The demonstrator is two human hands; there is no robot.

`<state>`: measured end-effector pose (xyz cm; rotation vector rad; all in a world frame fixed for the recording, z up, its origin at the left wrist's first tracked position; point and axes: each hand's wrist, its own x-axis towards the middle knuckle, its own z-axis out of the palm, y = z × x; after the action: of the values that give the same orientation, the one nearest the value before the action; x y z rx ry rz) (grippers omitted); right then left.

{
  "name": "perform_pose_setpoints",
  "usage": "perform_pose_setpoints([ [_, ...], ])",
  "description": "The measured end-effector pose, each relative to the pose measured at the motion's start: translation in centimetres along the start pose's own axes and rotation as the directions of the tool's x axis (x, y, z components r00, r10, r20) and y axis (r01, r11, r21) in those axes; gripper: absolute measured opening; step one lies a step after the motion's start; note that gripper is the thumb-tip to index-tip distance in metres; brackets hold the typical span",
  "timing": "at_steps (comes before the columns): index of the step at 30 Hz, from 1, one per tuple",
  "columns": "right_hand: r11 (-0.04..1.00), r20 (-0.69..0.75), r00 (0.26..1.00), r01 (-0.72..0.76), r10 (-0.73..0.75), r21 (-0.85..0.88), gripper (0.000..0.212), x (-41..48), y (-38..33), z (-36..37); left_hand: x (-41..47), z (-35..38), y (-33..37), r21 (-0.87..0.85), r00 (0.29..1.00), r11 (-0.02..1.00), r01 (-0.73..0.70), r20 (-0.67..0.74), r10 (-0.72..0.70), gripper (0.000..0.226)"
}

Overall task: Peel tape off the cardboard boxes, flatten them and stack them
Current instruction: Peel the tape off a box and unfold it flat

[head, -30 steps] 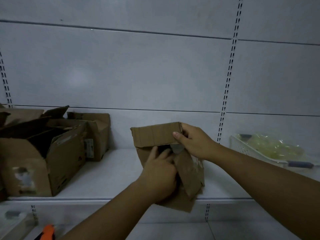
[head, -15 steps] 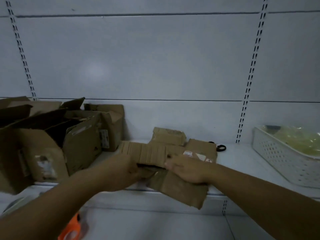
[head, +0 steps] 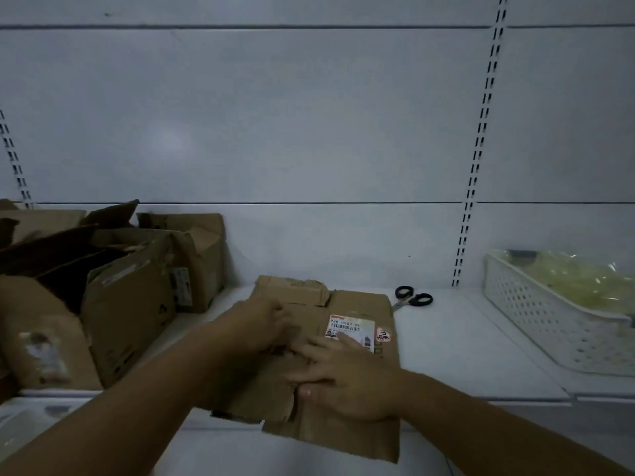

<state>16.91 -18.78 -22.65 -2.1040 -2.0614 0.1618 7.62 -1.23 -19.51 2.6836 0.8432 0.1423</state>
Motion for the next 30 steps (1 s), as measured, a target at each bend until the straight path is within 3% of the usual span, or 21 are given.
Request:
perform_pose_setpoints([
  [3,0.953,-0.179,0.974,-0.084,0.141,0.291,0.036,-0.2,0.3,0.0,-0.4,2.8,-2.0,0.171,0.996,0.981,0.090,0.007,-0.092,0.056],
  [5,0.930,-0.369,0.864,-0.257,0.344,0.265,0.053,-0.7,0.6,0.5,-0.6,3.5,-2.3,0.105,0.989,0.986,0.127,-0.093,-0.118,0.059],
  [6,0.895,-0.393,0.804,-0.399,0.446,0.201,0.067,-1.0,0.6,0.8,-0.7,3.5,-2.3,0.079,0.980,0.985,0.153,-0.140,-0.141,0.062],
  [9,0.698,-0.232,0.662,-0.703,0.712,0.135,0.101,-1.9,0.9,1.3,-0.6,3.5,-2.4,0.102,0.958,0.973,0.206,-0.222,-0.179,0.070],
  [11,0.606,-0.152,0.588,-0.782,0.795,0.147,0.108,-1.8,0.9,1.2,-0.7,3.5,-2.8,0.085,0.952,0.978,0.192,-0.258,-0.164,0.067],
  [13,0.567,-0.160,0.546,-0.808,0.823,0.159,0.110,-1.6,0.8,1.1,-0.7,3.2,-3.2,-0.004,0.945,0.987,0.163,-0.287,-0.158,0.063],
  [16,0.596,-0.258,0.546,-0.781,0.797,0.188,0.101,-1.4,0.9,1.4,-0.9,2.6,-3.6,-0.244,0.936,0.958,0.151,-0.276,-0.218,0.065],
  [18,0.630,-0.357,0.529,-0.720,0.770,0.291,0.084,-1.5,0.6,1.5,-0.9,1.9,-3.7,-0.462,0.933,0.877,0.129,-0.243,-0.266,0.063],
  [21,0.606,-0.426,0.431,-0.565,0.795,0.560,0.073,-1.7,-0.1,1.4,0.0,0.2,-4.7,-0.795,0.943,0.586,0.157,-0.057,-0.329,0.066],
  [22,0.598,-0.441,0.405,-0.490,0.801,0.634,0.074,-1.9,-0.2,1.3,0.1,-0.4,-5.0,-0.856,0.948,0.479,0.193,0.038,-0.316,0.058],
  [24,0.576,-0.458,0.367,-0.347,0.810,0.740,0.086,-2.3,-0.1,0.8,-0.1,-1.4,-5.0,-0.888,0.955,0.375,0.268,0.191,-0.229,0.034],
  [26,0.514,-0.406,0.376,-0.258,0.833,0.818,0.086,-3.0,0.1,0.0,-0.6,-2.1,-4.6,-0.900,0.970,0.362,0.242,0.215,-0.112,0.023],
  [30,0.433,-0.294,0.489,-0.201,0.822,0.879,0.033,-5.2,0.4,-2.8,-1.4,-3.5,-2.9,-0.932,0.985,0.322,0.166,0.173,-0.006,0.017],
])
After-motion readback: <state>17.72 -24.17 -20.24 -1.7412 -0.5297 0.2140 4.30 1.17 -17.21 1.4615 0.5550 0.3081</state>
